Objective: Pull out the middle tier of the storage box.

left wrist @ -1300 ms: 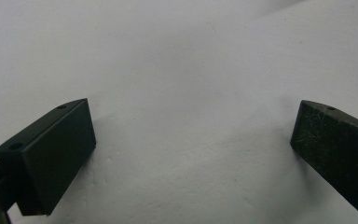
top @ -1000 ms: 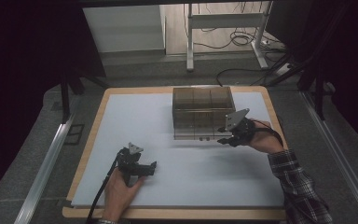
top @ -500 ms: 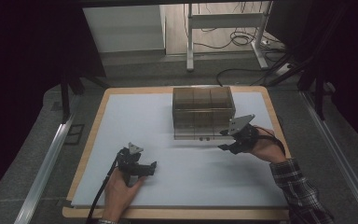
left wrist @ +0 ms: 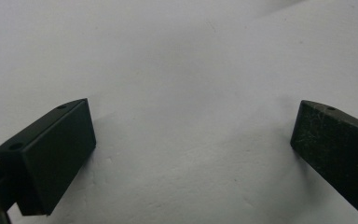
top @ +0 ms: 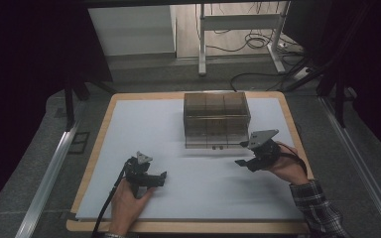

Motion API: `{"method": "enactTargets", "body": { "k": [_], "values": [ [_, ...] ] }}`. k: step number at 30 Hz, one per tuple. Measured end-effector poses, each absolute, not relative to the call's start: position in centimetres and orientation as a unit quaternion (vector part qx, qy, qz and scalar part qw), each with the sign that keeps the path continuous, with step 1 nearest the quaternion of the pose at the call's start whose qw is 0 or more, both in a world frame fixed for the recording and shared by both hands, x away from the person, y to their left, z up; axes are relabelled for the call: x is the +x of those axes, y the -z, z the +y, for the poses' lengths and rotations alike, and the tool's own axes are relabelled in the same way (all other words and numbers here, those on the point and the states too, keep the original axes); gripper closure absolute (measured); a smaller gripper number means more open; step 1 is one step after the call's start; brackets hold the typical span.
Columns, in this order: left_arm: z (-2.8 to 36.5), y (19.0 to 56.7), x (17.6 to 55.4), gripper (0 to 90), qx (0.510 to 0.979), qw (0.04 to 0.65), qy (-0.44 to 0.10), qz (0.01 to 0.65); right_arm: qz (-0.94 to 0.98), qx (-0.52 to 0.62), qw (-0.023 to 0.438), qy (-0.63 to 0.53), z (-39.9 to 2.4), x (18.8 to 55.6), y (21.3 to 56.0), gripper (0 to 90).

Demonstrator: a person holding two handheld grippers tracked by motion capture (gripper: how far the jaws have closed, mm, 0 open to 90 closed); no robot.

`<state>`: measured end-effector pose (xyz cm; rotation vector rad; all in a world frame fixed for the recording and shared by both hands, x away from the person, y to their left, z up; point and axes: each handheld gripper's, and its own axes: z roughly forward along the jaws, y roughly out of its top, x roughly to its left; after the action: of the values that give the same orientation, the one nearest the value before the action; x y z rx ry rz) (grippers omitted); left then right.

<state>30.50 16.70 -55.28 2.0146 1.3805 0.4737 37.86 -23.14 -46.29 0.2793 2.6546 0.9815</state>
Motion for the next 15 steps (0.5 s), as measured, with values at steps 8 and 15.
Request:
{"method": "enactTargets", "body": {
  "k": [8, 15],
  "values": [
    [16.7, 55.3, 30.5, 0.0, 0.767, 0.32, -0.181, 0.526, 0.916, 0.122, 0.159, -0.347, -24.0, 37.1, 46.8, 22.8],
    [16.7, 55.3, 30.5, 0.0, 0.768, 0.319, -0.18, 0.525, 0.908, 0.168, 0.15, -0.353, -25.0, 36.7, 47.2, 14.4]
  ]
}}
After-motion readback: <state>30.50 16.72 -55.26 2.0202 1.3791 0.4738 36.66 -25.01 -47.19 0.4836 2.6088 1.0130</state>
